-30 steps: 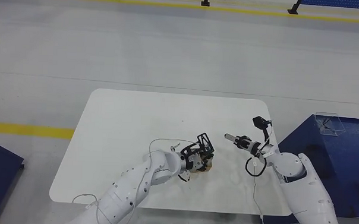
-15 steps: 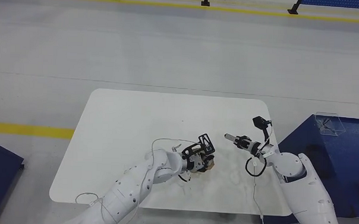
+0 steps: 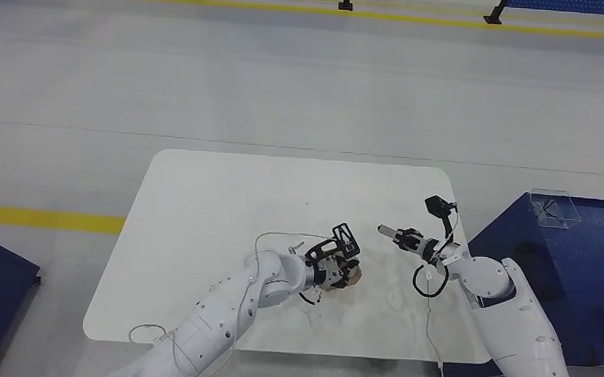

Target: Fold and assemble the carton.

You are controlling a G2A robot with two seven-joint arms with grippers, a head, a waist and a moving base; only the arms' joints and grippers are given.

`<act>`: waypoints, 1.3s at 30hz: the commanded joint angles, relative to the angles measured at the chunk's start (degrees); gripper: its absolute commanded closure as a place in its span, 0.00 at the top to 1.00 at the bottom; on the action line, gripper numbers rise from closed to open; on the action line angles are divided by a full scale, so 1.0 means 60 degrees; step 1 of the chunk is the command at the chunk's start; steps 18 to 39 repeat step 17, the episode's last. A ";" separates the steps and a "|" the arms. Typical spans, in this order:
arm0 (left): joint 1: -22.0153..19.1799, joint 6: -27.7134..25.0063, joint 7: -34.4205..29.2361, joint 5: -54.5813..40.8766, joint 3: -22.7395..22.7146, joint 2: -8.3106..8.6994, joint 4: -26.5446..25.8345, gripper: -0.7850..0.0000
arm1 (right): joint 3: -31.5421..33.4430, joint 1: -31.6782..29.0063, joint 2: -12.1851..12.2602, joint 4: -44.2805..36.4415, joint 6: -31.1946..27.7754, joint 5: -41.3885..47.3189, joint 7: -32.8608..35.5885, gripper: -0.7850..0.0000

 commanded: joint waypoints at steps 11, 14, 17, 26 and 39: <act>0.2039 0.1105 0.2635 0.2239 -0.1957 0.0839 -0.3537 0.00 | 0.0000 0.0000 0.0000 0.0000 0.0000 0.0000 0.0000 1.00; 0.2274 0.1233 0.2670 0.2407 -0.2100 0.0900 -0.3787 0.61 | 0.0000 0.0000 0.0000 0.0000 0.0000 0.0000 0.0000 1.00; 0.2300 0.1242 0.2675 0.2419 -0.2110 0.0903 -0.3816 0.02 | 0.0000 0.0000 0.0000 0.0000 0.0000 0.0000 0.0000 1.00; 0.2300 0.1242 0.2675 0.2419 -0.2110 0.0903 -0.3816 0.02 | 0.0000 0.0000 0.0000 0.0000 0.0000 0.0000 0.0000 1.00; 0.2300 0.1242 0.2675 0.2419 -0.2110 0.0903 -0.3816 0.02 | 0.0000 0.0000 0.0000 0.0000 0.0000 0.0000 0.0000 1.00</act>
